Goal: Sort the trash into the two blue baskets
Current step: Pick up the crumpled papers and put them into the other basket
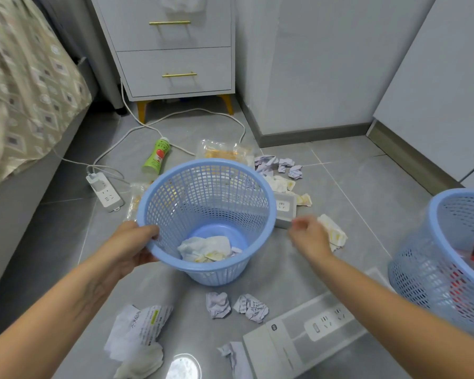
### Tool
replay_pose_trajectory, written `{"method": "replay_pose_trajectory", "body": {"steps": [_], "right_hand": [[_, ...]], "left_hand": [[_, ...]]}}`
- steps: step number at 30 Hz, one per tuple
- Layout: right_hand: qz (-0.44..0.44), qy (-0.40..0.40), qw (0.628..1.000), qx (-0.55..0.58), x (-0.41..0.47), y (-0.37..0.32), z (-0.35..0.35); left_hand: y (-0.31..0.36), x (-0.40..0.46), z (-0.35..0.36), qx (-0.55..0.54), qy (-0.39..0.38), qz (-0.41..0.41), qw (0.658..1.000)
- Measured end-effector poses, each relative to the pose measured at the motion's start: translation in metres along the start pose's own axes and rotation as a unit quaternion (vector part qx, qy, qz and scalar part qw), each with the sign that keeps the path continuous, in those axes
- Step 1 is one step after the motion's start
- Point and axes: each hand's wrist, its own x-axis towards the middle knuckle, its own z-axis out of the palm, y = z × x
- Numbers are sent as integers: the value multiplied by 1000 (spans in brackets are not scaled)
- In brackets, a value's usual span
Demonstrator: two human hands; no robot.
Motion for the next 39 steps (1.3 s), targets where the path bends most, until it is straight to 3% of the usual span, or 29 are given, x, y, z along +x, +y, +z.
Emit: {"method": "replay_pose_trajectory", "body": {"steps": [2,4,9,16,22,27,29,31,33,35,39], "right_hand": [[-14,-177,971,-159,-17,34,20],[-39,-254,941,-221,-35,49,38],[-44,-320,914,-247,-50,53,76],[-114,-320,873,-351,-60,54,94],[-35,-308,922,-233,-52,43,64],[-67,-161,959,-225,-5,4,-18],[-58,-73,986,-140,6,-19,-50],[-46,-29,998,14,9,-42,-70],[-23,-47,983,177,3,-64,-77],[-10,-111,960,258,-9,-83,-71],[-67,-228,963,129,-33,-107,-40]], "left_hand": [[0,1,1,-1,1,3,1000],[1,2,2,1,2,4,1000],[3,1,1,11,-7,-4,1000],[-1,-6,-5,24,-19,-10,999],[-3,-10,-7,24,-23,-9,999],[-3,-12,-6,27,-30,-2,999],[-4,-11,-4,29,-38,3,999],[-4,-11,-1,30,-43,8,999],[-4,-12,2,32,-45,10,998],[-3,-13,4,33,-48,13,998],[-2,-14,7,35,-47,14,998]]}}
